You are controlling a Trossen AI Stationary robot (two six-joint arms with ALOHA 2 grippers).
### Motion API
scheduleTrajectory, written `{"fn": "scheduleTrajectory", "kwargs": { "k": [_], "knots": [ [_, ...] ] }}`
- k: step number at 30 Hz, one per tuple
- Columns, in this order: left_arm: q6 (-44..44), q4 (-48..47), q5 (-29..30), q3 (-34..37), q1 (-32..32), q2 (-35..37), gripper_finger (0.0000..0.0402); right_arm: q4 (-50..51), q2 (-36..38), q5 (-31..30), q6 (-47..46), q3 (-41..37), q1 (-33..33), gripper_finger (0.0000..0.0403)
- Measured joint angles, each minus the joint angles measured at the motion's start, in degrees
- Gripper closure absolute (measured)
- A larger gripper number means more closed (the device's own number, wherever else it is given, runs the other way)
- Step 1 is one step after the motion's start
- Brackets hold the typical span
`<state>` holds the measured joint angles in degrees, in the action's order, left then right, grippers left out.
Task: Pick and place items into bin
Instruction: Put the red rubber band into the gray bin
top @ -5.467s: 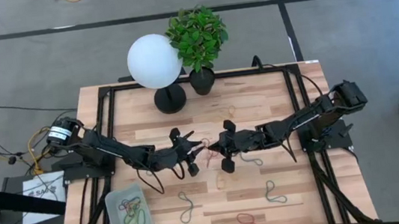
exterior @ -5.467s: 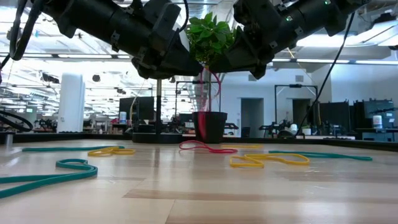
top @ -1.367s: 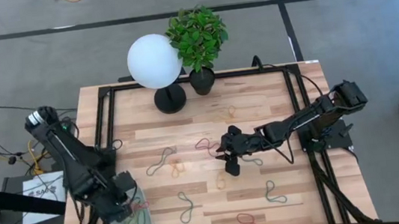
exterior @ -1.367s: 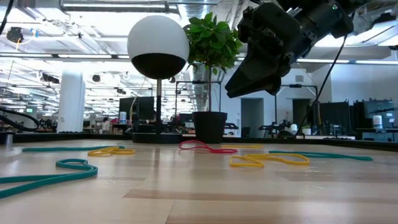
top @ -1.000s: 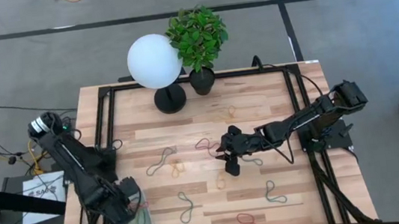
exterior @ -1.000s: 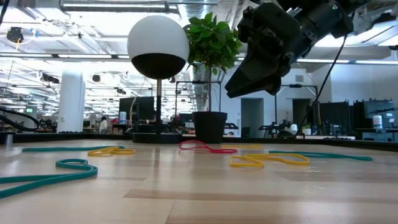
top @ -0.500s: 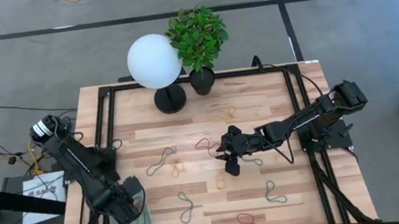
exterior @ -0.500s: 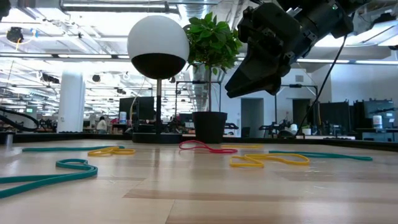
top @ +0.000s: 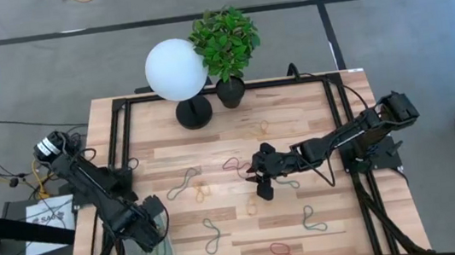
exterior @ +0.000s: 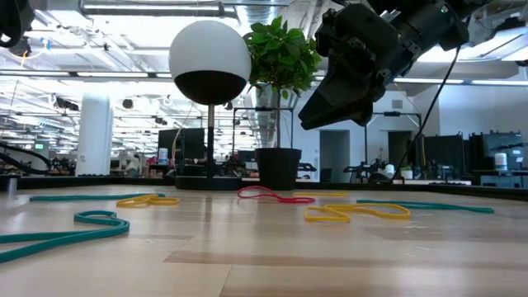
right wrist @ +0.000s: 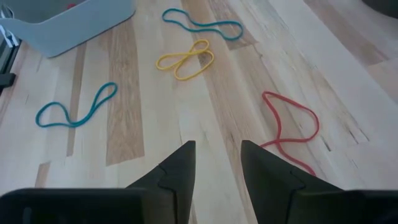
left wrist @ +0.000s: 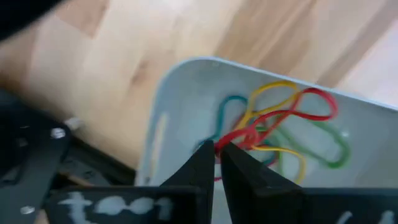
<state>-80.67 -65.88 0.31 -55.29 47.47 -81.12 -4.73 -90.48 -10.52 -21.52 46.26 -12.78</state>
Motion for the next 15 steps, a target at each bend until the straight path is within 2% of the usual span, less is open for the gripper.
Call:
{"fn": "scheduleTrajectory", "kwargs": {
  "k": [6, 10, 15],
  "knots": [
    [0.9, -2.7, 0.0, 0.0, -0.7, 0.0, 0.0335, 0.0, 0.0, 0.0, 0.0, 0.0, 0.0, 0.0281],
    [6.8, -2.1, 0.2, 0.0, -0.7, 0.0, 0.0312, 0.0, 0.0, 0.0, 0.0, 0.0, 0.0, 0.0282],
    [13.8, -0.5, 6.8, 0.0, -1.0, 0.0, 0.0306, 0.0, 0.0, 0.0, 0.0, 0.0, 0.0, 0.0281]
  ]
}}
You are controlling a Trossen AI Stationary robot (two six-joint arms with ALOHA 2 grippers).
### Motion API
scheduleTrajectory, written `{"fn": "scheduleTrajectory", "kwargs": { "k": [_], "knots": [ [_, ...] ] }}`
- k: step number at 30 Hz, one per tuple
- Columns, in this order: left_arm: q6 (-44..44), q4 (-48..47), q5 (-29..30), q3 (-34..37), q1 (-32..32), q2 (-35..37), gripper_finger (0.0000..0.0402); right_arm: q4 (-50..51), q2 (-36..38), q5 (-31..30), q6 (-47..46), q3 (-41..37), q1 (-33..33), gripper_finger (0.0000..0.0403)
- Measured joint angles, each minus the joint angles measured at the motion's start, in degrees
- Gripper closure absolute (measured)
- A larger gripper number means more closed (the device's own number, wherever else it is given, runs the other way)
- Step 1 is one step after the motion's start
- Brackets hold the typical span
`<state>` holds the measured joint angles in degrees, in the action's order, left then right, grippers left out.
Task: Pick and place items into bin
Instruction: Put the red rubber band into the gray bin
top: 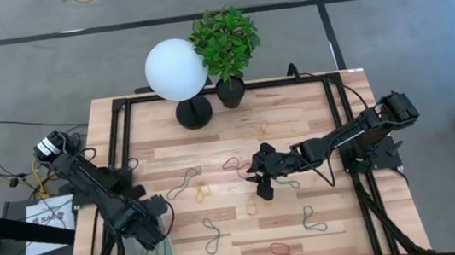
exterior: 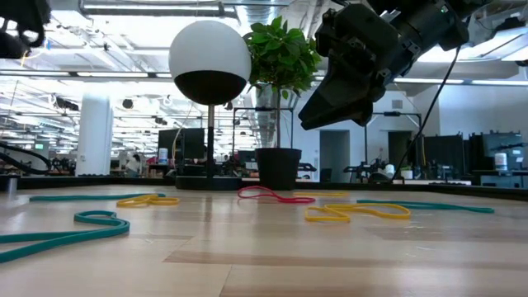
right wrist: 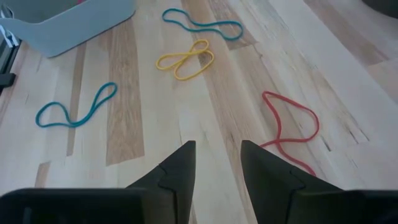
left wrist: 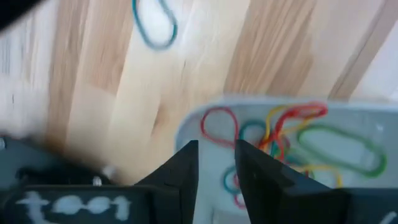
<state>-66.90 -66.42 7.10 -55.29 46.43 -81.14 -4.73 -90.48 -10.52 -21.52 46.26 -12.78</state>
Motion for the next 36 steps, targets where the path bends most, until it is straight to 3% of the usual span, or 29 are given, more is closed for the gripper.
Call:
{"fn": "scheduleTrajectory", "kwargs": {
  "k": [12, 17, 22, 29, 36],
  "knots": [
    [0.6, 0.4, 2.0, -3.9, -6.8, 0.0, 0.0315, -0.5, 0.0, -0.3, 0.0, 0.0, 1.0, 0.028],
    [6.0, 0.4, 1.9, -6.4, -9.1, 0.0, 0.0316, -0.5, -0.3, -3.5, 1.9, 0.0, 1.7, 0.028],
    [13.7, 1.4, 12.4, -7.7, -11.2, 0.0, 0.0316, -2.6, -4.1, -4.5, 2.6, 0.0, 3.3, 0.028],
    [18.4, 7.7, 37.5, -7.3, -13.1, 0.0, 0.0316, -11.7, -11.4, -4.4, 10.0, 0.0, 4.5, 0.0281],
    [18.2, 12.1, 50.2, -7.3, -14.7, 0.0, 0.0316, -15.6, -15.9, -4.4, 12.6, 1.6, 5.4, 0.0281]
  ]
}}
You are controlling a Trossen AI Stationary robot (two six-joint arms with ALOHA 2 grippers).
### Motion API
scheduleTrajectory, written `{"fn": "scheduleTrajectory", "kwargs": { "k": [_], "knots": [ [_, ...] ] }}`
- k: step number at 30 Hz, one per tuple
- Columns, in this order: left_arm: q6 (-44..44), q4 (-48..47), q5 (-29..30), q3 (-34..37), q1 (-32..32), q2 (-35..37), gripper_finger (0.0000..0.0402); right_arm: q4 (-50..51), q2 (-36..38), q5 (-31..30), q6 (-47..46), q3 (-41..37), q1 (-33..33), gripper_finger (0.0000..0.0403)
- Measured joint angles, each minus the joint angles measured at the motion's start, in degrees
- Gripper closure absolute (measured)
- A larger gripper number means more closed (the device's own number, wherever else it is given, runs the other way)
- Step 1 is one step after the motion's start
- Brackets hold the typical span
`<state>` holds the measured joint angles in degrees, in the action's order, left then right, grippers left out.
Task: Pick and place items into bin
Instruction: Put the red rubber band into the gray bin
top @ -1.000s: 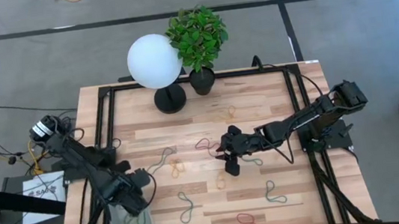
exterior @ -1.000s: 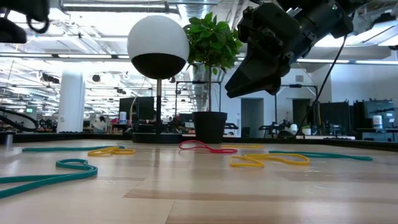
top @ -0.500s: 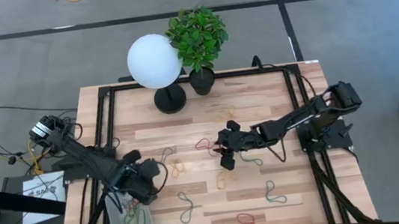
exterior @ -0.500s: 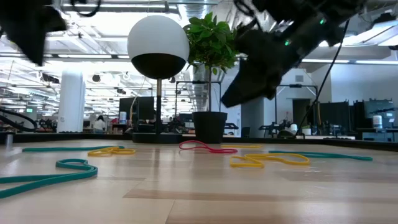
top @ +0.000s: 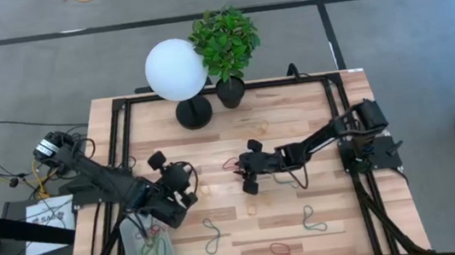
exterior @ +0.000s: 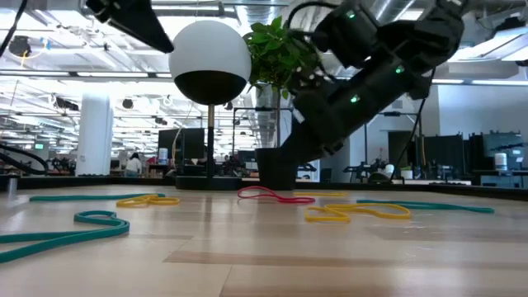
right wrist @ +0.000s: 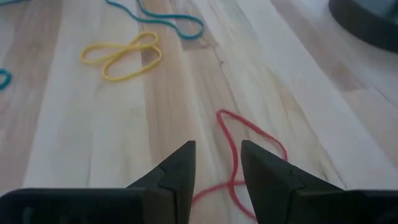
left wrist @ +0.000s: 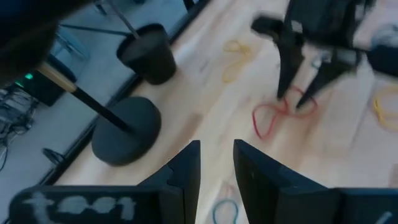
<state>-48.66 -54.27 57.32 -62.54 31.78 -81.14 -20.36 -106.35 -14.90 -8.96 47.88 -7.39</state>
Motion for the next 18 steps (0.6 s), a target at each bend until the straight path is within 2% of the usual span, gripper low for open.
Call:
{"fn": "scheduleTrajectory", "kwargs": {
  "k": [7, 18],
  "knots": [
    [-2.0, 1.6, 1.2, 0.0, -1.8, -1.6, 0.0316, 0.2, -5.6, -0.1, 0.0, 3.3, 0.8, 0.0281],
    [-3.8, 1.7, 1.8, 0.1, -4.5, -11.2, 0.0316, 1.2, -8.5, -0.2, -0.1, 5.7, 2.3, 0.0281]
  ]
}}
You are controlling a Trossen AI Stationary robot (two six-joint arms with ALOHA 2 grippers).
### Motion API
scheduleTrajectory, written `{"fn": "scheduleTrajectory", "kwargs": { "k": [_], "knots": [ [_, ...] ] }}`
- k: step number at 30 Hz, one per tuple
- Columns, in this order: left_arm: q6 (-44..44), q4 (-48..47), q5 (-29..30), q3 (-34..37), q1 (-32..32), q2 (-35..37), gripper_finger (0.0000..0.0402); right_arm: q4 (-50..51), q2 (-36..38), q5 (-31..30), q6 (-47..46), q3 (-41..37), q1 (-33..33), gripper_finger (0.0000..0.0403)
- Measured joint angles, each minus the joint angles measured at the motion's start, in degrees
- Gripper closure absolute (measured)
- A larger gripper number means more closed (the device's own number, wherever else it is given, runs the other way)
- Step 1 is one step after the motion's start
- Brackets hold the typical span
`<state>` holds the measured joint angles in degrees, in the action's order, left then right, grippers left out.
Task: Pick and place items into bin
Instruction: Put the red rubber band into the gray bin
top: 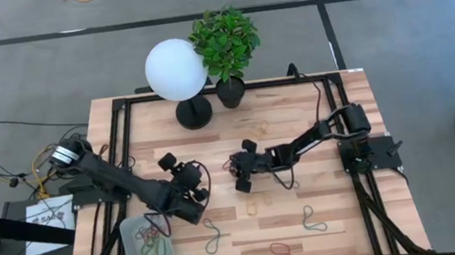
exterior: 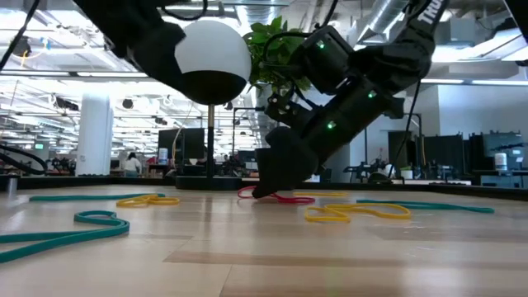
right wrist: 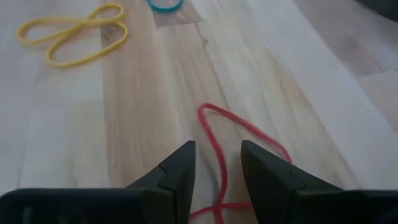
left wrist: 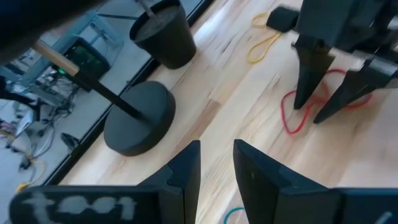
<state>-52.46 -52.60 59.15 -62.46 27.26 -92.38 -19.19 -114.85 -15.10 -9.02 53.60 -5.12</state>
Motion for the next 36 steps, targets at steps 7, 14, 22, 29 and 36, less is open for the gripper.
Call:
{"fn": "scheduleTrajectory", "kwargs": {
  "k": [7, 14, 22, 29, 36],
  "knots": [
    [3.5, -1.4, -2.2, 0.0, -1.8, 2.4, 0.0316, 0.0, 0.1, 0.1, 0.0, 0.0, 0.5, 0.0313],
    [12.9, -7.8, 2.0, 0.0, -3.2, 19.1, 0.0316, 0.9, 0.1, 0.2, 0.0, 0.0, 0.4, 0.0396],
    [11.4, -1.5, 7.3, 7.5, -3.2, 37.3, 0.0316, 1.0, 3.3, 1.0, 1.3, 1.1, -0.4, 0.0398],
    [22.8, 31.4, -2.3, 28.3, -3.2, 42.4, 0.0316, 0.9, 12.1, 1.3, 4.6, 1.0, -3.8, 0.04],
    [39.2, 80.6, -20.1, 44.7, -3.2, 36.8, 0.0316, 0.2, 16.2, 1.3, 5.1, 1.1, -5.6, 0.0401]
  ]
}}
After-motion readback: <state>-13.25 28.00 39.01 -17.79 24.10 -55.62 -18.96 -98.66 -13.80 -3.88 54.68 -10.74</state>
